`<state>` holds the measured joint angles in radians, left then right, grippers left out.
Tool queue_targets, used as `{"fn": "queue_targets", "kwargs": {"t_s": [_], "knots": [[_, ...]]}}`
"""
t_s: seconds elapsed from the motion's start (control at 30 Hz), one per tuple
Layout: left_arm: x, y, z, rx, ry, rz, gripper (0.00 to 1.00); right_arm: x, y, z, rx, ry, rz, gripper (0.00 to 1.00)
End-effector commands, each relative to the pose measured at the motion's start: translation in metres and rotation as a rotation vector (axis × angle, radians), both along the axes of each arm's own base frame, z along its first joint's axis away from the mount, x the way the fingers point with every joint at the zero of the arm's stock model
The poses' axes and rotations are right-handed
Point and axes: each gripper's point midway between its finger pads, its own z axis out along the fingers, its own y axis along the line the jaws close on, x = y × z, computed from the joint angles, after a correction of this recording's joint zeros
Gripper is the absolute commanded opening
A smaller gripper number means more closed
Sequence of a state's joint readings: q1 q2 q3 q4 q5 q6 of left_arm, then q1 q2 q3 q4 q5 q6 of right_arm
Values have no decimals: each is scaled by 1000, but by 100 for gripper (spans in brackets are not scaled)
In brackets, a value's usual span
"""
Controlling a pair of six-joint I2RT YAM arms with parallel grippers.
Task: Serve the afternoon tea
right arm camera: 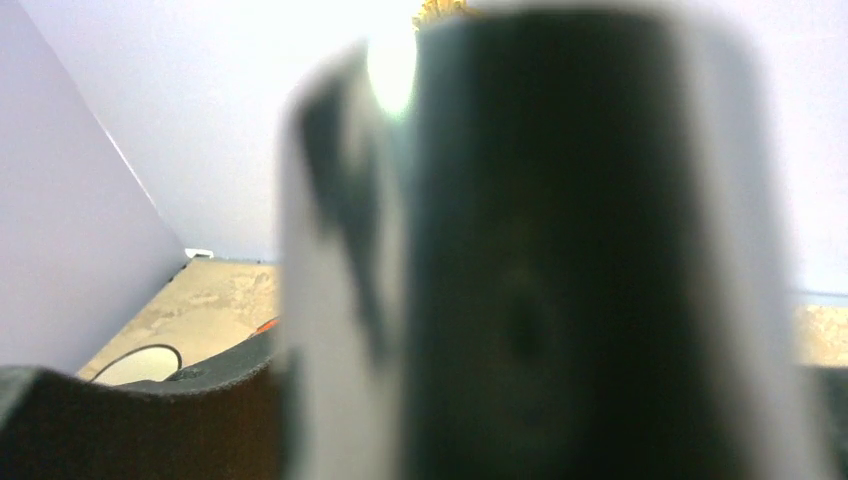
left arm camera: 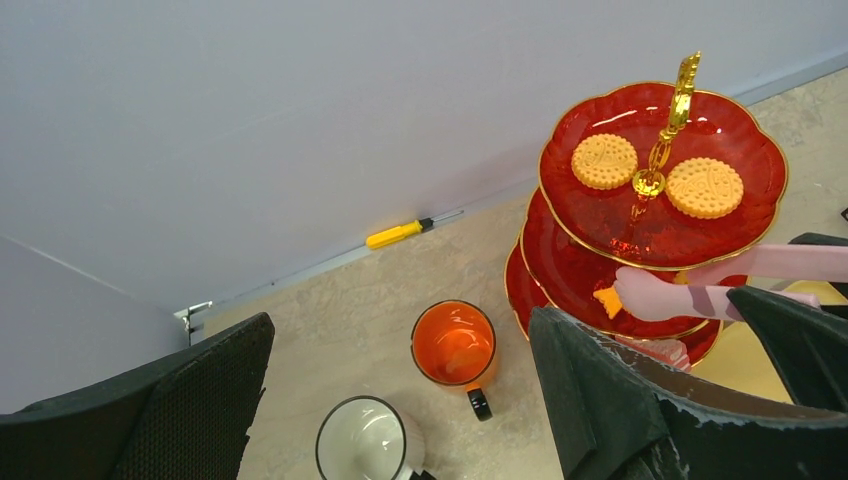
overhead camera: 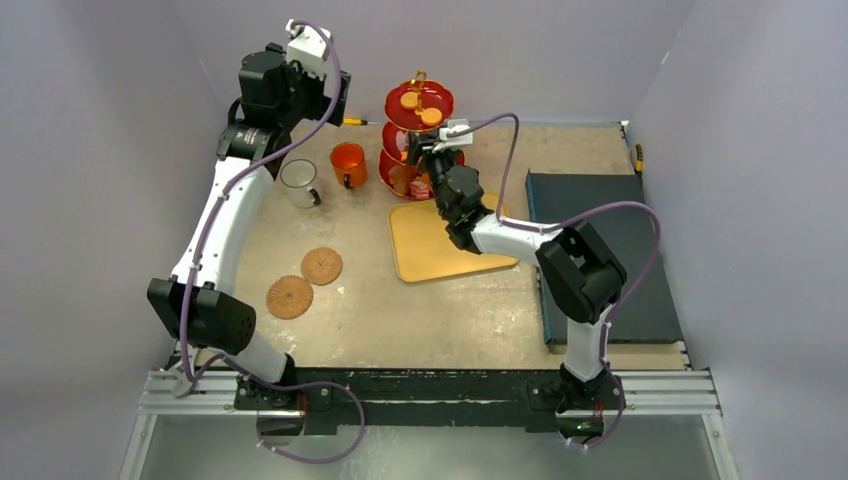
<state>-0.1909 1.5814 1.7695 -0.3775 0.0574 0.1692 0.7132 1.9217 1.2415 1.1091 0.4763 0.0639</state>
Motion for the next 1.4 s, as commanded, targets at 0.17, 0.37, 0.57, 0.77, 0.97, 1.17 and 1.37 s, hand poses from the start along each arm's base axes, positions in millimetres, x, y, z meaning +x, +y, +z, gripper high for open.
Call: {"fn": "queue_targets", "kwargs": {"t_s": [0.17,0.37,0.57,0.77,0.97,1.17,1.37], "knots": [[-16,6,29,-5,-57,-4,99,-59,-25,56,102,-33,86,57],[-23,7,15,11,14,-9,99,-97,-37,24,114,212,132,52],[-38,14,15,49,0,-6,99,-139,-50,-57,164,701,103,49],[-55,15,16,52,11,-18,99,-152,-49,-102,184,958,68,53],[-73,17,24,63,-9,-28,99,-129,-40,-140,170,1174,30,48],[-82,19,34,71,-36,-35,99,-107,-48,-157,212,1186,-32,47],[-86,18,34,78,-38,-46,99,-98,-66,-188,307,1270,-85,49]]}}
